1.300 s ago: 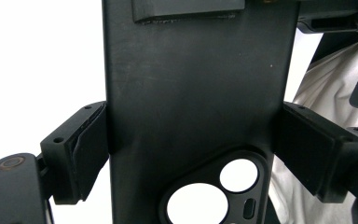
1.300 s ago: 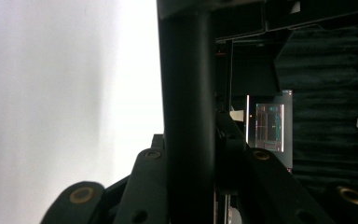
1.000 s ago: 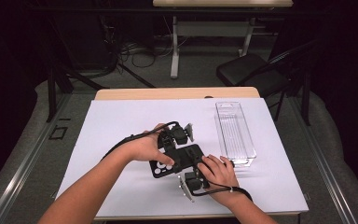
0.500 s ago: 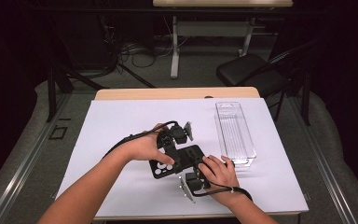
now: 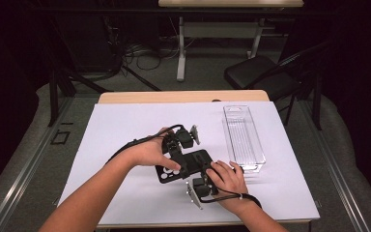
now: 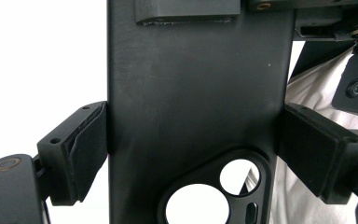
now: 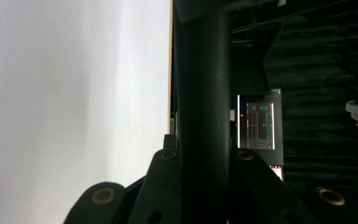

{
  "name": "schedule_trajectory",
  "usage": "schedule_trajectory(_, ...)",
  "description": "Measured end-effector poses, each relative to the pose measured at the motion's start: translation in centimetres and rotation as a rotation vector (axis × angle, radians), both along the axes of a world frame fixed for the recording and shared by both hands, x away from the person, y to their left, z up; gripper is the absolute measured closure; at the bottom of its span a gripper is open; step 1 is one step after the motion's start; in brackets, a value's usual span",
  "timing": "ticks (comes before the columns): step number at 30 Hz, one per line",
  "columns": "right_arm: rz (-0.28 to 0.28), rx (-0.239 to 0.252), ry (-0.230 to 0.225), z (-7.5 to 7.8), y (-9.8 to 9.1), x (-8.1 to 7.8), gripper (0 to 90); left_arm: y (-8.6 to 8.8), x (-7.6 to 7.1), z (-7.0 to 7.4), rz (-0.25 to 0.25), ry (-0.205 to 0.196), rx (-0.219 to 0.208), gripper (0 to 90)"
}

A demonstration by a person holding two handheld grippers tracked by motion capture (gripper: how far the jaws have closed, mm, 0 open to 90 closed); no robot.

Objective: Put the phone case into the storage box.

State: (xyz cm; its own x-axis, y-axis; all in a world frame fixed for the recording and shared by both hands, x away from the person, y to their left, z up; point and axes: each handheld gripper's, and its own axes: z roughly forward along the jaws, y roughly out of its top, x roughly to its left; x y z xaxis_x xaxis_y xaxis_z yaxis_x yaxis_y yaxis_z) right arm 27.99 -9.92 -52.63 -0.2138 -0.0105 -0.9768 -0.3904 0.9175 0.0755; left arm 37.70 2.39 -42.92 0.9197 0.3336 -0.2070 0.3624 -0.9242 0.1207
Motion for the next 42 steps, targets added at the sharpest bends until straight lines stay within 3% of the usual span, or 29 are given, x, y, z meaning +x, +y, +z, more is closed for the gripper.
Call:
schedule_trajectory(11,0.004,0.015,0.005,-0.2,0.0,0.0,88.4,0.0,-0.3,-0.1,-0.022,-0.041,-0.007,8.1)
schedule_trajectory(24,-0.018,-0.009,0.024,-0.1,-0.4,0.3,88.3,0.6,-0.9,0.5,-0.025,-0.074,-0.005,7.1)
schedule_trajectory(32,-0.033,0.006,0.031,-0.2,-0.8,0.5,88.3,1.5,-1.3,0.8,-0.026,-0.086,-0.004,7.0)
schedule_trajectory(35,-0.042,-0.012,0.029,0.0,-1.2,0.6,88.3,2.1,-1.4,1.0,-0.021,-0.093,-0.004,7.0)
schedule_trajectory(42,-0.067,0.008,0.036,-0.1,-2.0,0.9,88.3,3.8,-1.2,1.6,0.011,-0.11,-0.016,7.3)
